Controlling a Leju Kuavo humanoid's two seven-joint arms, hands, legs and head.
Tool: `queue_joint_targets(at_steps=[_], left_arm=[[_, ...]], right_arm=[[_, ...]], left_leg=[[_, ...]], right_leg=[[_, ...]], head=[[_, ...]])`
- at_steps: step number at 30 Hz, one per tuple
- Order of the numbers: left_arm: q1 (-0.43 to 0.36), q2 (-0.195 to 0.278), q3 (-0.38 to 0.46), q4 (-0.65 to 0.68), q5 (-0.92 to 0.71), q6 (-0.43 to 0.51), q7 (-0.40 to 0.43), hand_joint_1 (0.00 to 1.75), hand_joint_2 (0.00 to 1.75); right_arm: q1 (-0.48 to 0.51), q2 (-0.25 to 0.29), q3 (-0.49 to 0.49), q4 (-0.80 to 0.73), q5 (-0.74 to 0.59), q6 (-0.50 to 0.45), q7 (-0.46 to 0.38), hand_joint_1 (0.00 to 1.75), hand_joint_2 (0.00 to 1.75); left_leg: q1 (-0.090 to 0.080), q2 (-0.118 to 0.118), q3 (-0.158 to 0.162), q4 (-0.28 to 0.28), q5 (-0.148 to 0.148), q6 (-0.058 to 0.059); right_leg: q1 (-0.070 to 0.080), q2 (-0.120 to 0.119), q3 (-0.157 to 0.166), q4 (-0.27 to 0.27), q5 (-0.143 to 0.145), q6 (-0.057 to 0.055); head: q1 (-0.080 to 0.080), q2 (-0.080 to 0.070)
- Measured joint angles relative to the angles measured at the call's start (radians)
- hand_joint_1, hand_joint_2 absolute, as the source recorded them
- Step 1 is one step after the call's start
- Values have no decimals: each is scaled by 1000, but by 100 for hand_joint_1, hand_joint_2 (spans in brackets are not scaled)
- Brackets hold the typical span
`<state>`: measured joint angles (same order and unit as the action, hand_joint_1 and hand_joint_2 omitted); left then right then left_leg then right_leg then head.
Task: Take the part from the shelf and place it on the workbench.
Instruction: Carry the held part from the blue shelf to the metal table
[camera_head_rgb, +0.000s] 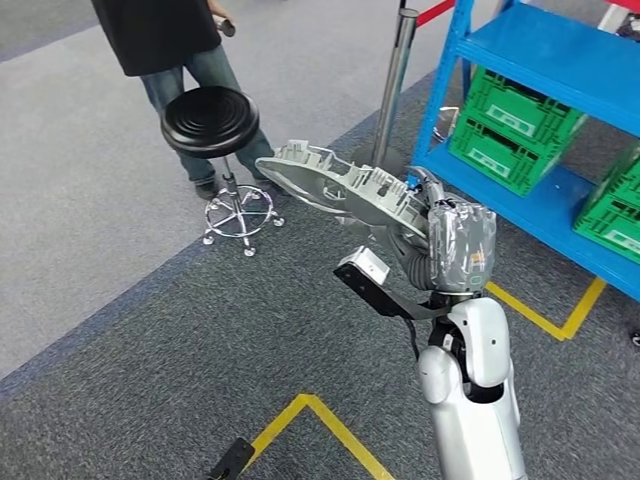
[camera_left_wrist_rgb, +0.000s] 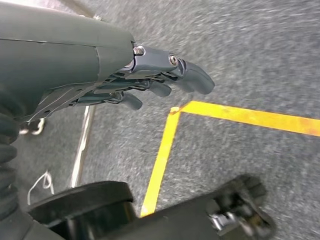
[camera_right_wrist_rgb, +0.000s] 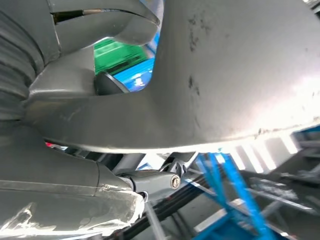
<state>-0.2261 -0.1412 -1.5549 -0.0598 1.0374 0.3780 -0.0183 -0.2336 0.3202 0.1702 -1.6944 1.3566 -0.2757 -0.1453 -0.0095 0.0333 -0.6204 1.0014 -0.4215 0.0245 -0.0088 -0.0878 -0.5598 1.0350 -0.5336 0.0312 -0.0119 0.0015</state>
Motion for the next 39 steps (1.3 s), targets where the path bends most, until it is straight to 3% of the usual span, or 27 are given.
queue_joint_targets(at_steps=[2,4,5,6,7,9,11,13,14,16,18,20,21,22,24,26,28,29,31,33,35,39], left_arm=[[-1,-1,0,0,0,0,1,0,175],[-1,-2,0,0,0,-1,1,0,175],[0,-3,0,0,0,-1,2,0,175],[0,-3,0,0,0,-1,2,0,175],[1,-3,0,0,0,-1,3,0,175],[0,-4,0,0,0,-1,3,0,175],[0,-4,0,0,0,-1,4,0,175],[3,-3,0,0,1,-1,5,0,175],[5,-2,0,1,1,-1,5,0,175],[6,-2,0,1,1,-1,6,0,175],[4,-1,0,1,1,-1,6,0,175],[5,-1,0,1,1,-1,6,0,175],[6,-1,0,1,1,-1,6,0,175],[7,0,0,1,1,-1,6,0,175],[7,2,0,1,1,-1,6,0,175],[4,3,0,1,1,-1,6,0,175],[5,5,0,1,2,-1,6,0,175],[7,6,0,1,3,-1,6,0,175],[9,8,0,2,5,-1,5,0,175],[8,10,0,2,7,-1,3,0,175],[8,10,0,2,8,-1,2,0,175],[8,10,0,2,8,-1,1,0,175]], right_arm=[[-2,0,0,1,-1,0,0,175,175],[-1,-1,0,3,-2,0,0,175,175],[1,-1,0,5,-2,0,0,175,175],[2,-2,0,6,-2,0,0,175,175],[2,-2,0,7,-2,0,0,175,175],[0,-2,0,8,-1,0,0,175,175],[-4,-3,0,8,-2,1,0,175,175],[-5,-3,0,10,-2,1,0,175,175],[-5,-3,1,10,-1,1,0,175,175],[-6,-3,3,11,-1,1,0,175,175],[-6,-3,4,11,-2,1,0,175,175],[-4,-3,4,13,-2,1,0,175,175],[-4,-3,4,14,-3,1,0,175,175],[-4,-3,4,15,-3,1,0,175,175],[-4,-3,4,15,-4,1,0,175,175],[-4,-3,4,15,-4,0,0,175,175],[-3,-4,4,16,-4,0,0,175,175],[-2,-4,4,16,-4,0,0,175,175],[-1,-4,4,16,-5,-2,0,175,175],[3,-7,4,16,-7,-3,0,175,175],[6,-8,4,16,-9,-3,0,175,175],[9,-9,4,16,-11,-4,-1,175,175]], left_leg=[[3,-24,1,-3,2,8],[2,-50,1,-3,2,11],[2,-64,2,-2,2,11],[2,-78,2,-2,3,11],[2,-92,3,-1,2,11],[2,-117,2,3,2,7],[3,-136,-8,8,5,-3],[7,-153,-16,10,9,-14],[6,-146,-19,15,5,-19],[5,-104,-44,69,-30,-30],[8,-56,-103,194,-90,-38],[12,-42,-149,285,-115,-42],[14,-40,-147,281,-101,-42],[14,-36,-123,238,-72,-40],[6,-1,-50,106,-14,-30],[-4,31,-7,24,0,-19],[-7,21,-5,10,-7,-12],[-5,9,-5,7,-5,-8],[0,-12,-2,1,-2,2],[2,-30,-1,0,-2,9],[2,-38,-1,0,-3,11],[2,-44,-1,1,-3,11]], right_leg=[[-3,59,-51,114,-60,3],[-2,84,-120,248,-108,4],[-2,87,-138,273,-104,4],[-2,88,-135,255,-79,2],[-2,92,-115,200,-39,1],[-7,127,-55,61,32,-4],[-10,156,-21,-8,48,-6],[-9,147,-15,-18,45,-11],[-9,137,-13,-21,46,-15],[-12,115,-6,-28,49,-28],[-10,90,-3,-29,47,-35],[-9,65,-2,-29,44,-36],[-9,54,-1,-28,43,-36],[-8,43,2,-28,41,-34],[-5,26,8,-28,35,-28],[1,9,11,-27,29,-19],[4,-12,14,-29,25,-10],[3,-9,14,-27,19,-6],[-2,30,-7,20,-14,1],[-4,73,-56,119,-65,3],[-4,81,-84,175,-89,4],[-3,83,-105,213,-101,5]], head=[[5,0],[7,0],[7,0],[7,0],[7,0],[7,0],[6,0],[6,0],[6,0],[-1,0],[-7,0],[-8,0],[-8,0],[-8,0],[-8,0],[-7,0],[-6,0],[-5,0],[-4,0],[-1,0],[0,0],[0,0]])
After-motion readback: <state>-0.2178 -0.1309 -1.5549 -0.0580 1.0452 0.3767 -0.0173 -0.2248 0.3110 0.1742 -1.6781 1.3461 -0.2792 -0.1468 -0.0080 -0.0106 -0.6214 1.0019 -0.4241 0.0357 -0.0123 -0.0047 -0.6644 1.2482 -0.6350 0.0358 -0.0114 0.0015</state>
